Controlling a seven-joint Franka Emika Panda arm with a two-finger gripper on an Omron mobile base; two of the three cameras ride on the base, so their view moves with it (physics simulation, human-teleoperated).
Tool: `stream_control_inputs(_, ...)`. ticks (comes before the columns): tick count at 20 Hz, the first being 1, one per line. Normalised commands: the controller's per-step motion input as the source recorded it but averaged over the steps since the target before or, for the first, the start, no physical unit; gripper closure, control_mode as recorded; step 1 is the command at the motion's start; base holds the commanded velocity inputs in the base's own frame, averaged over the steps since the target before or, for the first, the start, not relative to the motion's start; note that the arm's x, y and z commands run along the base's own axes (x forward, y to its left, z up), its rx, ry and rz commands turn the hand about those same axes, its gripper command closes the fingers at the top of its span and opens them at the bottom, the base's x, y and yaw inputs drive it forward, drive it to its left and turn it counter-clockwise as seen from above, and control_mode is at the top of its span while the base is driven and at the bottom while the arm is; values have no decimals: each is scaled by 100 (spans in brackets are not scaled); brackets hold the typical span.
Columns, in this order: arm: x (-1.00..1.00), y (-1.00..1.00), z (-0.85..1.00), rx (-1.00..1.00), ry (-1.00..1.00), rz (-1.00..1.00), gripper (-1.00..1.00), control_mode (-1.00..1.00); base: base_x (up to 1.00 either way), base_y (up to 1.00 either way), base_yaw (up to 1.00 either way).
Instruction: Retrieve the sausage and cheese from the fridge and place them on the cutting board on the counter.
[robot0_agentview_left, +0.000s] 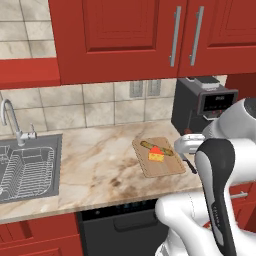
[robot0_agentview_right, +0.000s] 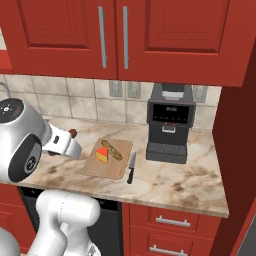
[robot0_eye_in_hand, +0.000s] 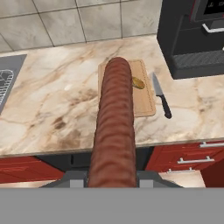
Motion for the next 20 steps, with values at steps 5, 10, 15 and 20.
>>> stream_control_inputs(5,0,0,0,0,0,0,100,100,0,0,0)
stream_control_inputs(10,0,0,0,0,0,0,100,100,3,0,0)
stream_control_inputs(15,18,-20,-14,0,12,8,100,-100,0,0,0)
stream_control_inputs(20,8,-34,-25,1,0,29,100,-100,0,0,0)
